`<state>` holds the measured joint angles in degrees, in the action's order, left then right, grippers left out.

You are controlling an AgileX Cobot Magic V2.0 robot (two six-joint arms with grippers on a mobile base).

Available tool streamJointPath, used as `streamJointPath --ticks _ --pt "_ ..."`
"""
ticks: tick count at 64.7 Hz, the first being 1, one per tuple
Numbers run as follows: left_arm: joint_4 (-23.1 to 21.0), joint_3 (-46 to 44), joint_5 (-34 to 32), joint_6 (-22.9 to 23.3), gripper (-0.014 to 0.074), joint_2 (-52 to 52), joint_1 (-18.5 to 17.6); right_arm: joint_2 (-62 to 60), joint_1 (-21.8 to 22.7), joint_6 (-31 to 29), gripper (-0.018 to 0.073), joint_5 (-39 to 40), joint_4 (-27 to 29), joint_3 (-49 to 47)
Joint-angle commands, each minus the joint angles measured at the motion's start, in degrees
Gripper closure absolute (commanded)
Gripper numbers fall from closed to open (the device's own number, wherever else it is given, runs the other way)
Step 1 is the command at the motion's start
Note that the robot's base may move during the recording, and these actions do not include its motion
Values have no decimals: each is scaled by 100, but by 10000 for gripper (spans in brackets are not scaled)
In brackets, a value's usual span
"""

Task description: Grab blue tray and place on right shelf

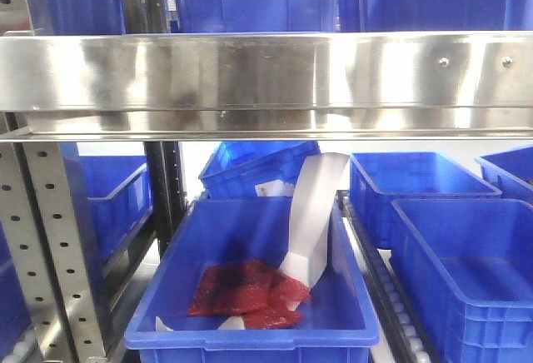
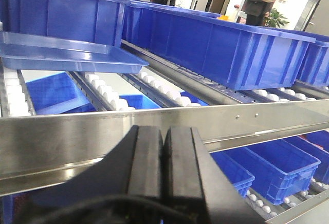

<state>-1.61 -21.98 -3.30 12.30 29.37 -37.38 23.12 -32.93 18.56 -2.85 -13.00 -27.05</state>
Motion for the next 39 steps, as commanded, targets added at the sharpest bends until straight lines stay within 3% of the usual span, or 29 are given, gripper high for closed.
streamJointPath --ticks 1,5,12,19,25,33,39 --pt "3 -161 -446 -3 645 11 -50 25 16 -71 505 491 -61 -168" --pt "3 -161 -437 -3 645 11 -50 25 24 -45 505 495 18 -167" --pt "3 -161 -437 -3 645 11 -50 -93 476 68 505 657 894 23" --pt "3 -161 -437 -3 645 25 -50 -333 1135 68 505 1205 947 654" --pt "3 -161 -437 -3 645 34 -50 -623 1779 -62 505 1217 947 1153" --pt "3 -161 -437 -3 645 34 -50 -1079 2654 -1227 505 985 1257 1727" --pt "3 -161 -437 -3 645 34 -50 -1457 3025 -1856 505 863 1492 2046"
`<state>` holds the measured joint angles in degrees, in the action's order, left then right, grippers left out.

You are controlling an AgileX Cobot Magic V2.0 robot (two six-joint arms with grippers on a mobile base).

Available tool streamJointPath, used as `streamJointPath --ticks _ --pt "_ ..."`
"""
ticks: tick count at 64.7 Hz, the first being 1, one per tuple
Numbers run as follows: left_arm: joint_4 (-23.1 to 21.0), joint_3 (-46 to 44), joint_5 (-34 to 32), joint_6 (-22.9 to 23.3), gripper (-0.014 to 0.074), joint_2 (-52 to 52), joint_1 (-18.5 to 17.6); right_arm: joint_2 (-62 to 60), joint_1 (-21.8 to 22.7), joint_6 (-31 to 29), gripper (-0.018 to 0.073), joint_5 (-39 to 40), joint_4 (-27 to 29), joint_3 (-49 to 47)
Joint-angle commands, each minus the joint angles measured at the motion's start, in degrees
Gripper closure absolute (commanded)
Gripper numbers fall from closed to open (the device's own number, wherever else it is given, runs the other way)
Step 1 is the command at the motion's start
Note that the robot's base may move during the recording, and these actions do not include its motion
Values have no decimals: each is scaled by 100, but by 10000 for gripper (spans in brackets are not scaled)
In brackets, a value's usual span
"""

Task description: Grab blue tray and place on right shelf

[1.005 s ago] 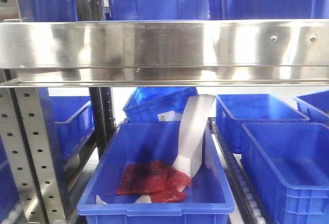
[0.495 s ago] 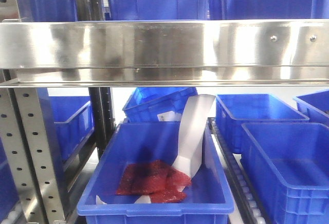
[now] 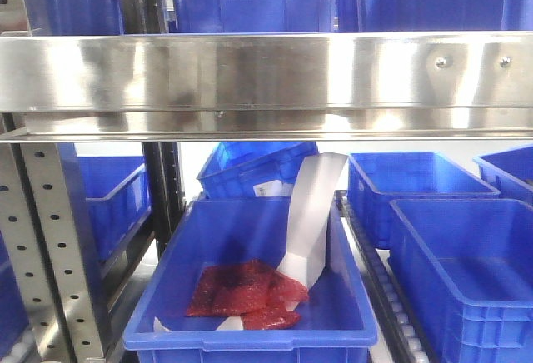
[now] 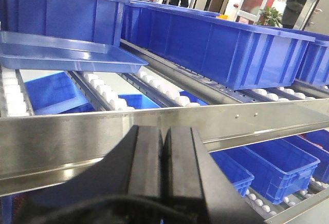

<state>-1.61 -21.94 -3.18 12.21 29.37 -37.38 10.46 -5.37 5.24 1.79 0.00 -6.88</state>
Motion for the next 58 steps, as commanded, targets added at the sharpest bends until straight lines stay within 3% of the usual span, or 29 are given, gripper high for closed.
streamJointPath --ticks 1,14,58 --pt "3 -165 -449 6 645 34 -50 -244 305 -524 505 387 192 94" --pt "3 -165 -449 6 645 34 -50 -1258 561 -524 505 11 192 728" --pt "3 -165 -446 6 645 37 -50 -1223 561 -524 505 -96 192 723"
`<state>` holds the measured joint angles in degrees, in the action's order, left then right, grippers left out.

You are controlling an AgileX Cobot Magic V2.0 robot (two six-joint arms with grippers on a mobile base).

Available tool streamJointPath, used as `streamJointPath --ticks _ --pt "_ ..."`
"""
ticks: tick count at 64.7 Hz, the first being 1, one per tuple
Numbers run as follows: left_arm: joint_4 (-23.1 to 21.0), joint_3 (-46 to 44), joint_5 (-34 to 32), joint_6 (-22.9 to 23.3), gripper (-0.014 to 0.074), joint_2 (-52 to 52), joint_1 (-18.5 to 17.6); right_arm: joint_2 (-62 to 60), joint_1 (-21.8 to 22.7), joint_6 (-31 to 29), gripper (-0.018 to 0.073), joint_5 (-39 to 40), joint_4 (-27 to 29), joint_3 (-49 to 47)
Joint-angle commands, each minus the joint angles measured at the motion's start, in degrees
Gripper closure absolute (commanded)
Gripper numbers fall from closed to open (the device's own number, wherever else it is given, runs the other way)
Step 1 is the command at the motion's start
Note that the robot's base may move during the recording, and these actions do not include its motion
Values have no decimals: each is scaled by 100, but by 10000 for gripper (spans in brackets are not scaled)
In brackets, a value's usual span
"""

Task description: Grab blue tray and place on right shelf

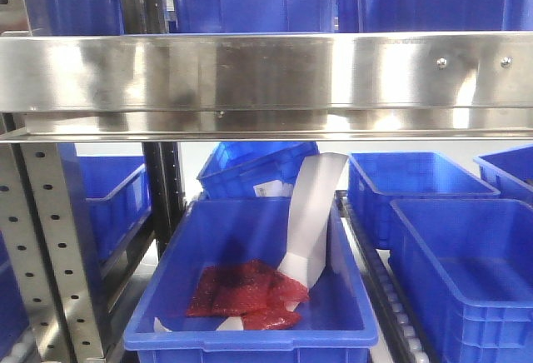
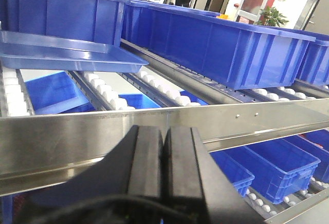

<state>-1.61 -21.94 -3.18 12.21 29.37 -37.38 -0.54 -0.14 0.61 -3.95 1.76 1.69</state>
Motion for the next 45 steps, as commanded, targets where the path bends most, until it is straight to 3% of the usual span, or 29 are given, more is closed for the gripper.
streamJointPath --ticks 1,11,18,20,28,34,40,45 --pt "3 -165 -446 6 645 37 -50 -123 38 -61 505 478 16 -134" --pt "278 -141 -470 -388 645 37 173 -123 38 -61 505 478 16 -134" --pt "-546 24 -515 -1343 645 -82 821 -123 38 -61 505 478 16 -134" --pt "-581 82 -472 -1414 645 -173 1059 -123 38 -61 505 472 16 -134" --pt "-525 292 183 -1349 645 -703 1984 -123 38 -61 505 472 16 -134" --pt "-137 513 754 -866 645 -1205 2537 -123 38 -61 505 472 16 -134" --pt "110 944 601 -426 645 -1672 2826 -123 38 -61 505 472 16 -134" --pt "110 1397 444 -423 645 -2101 2953 -123 38 -61 505 472 16 -134"
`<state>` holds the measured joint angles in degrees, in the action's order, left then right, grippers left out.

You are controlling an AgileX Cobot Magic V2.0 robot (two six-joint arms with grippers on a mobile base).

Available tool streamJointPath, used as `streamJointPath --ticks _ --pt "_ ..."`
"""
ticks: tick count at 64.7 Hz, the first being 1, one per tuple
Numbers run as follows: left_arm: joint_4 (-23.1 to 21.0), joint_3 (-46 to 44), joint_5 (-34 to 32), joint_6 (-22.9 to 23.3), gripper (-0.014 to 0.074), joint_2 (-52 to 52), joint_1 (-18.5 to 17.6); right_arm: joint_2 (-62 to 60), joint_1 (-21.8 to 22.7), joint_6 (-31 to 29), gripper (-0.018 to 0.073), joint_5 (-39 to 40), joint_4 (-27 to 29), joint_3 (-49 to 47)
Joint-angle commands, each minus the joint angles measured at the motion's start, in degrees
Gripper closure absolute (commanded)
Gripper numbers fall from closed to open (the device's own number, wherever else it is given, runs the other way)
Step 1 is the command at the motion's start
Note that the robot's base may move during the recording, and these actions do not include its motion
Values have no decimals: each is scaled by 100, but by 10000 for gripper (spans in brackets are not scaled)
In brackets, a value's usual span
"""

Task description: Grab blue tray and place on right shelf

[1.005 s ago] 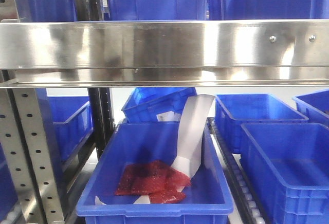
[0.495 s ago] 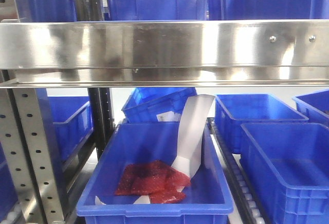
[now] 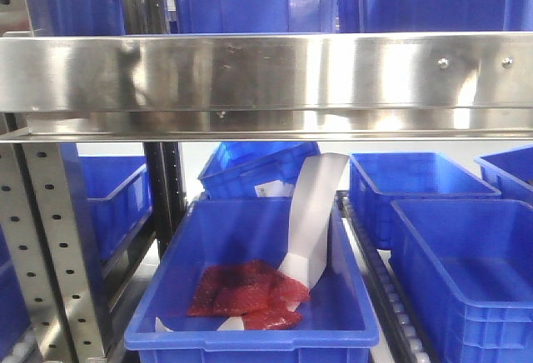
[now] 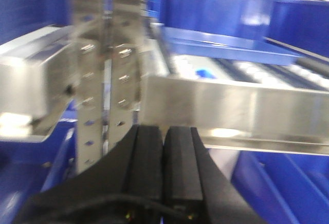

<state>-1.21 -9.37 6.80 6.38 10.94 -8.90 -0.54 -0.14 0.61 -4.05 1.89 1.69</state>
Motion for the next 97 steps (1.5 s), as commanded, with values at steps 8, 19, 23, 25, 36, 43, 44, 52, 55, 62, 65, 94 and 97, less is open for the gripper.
streamJointPath --ticks 8,19,23,25,36,43,44,52,55,62,65,94,97 --pt "121 616 -544 159 645 -837 179 -123 38 -61 505 483 3 -134" --pt "121 1172 -884 149 645 -1237 179 -123 38 -61 505 483 3 -134" --pt "121 1276 -960 149 645 -1249 179 -118 38 -61 505 484 3 -134" --pt "121 1276 -957 55 645 -1249 179 -118 38 -61 505 484 3 -134" --pt "48 1276 -1002 -413 645 -1249 179 -118 38 -61 505 484 3 -134" --pt "48 1276 -1015 -588 645 -1249 179 -118 38 -61 505 484 3 -134" --pt "48 1276 -1015 -638 645 -1249 179 -118 38 -61 505 484 3 -134" --pt "48 1276 -1015 -638 645 -1249 179 -118 38 -61 505 484 3 -134" --pt "48 1276 -1015 -638 645 -1249 179 -118 38 -61 505 484 3 -134" --pt "48 1276 -1015 -638 645 -1249 179 -118 38 -61 505 484 3 -134" --pt "48 1276 -1015 -638 645 -1249 179 -118 38 -61 505 484 3 -134" --pt "48 1276 -1015 -638 645 -1249 179 -118 38 -61 505 484 3 -134" --pt "48 1276 -1015 -638 645 -1249 179 -118 38 -61 505 484 3 -134"
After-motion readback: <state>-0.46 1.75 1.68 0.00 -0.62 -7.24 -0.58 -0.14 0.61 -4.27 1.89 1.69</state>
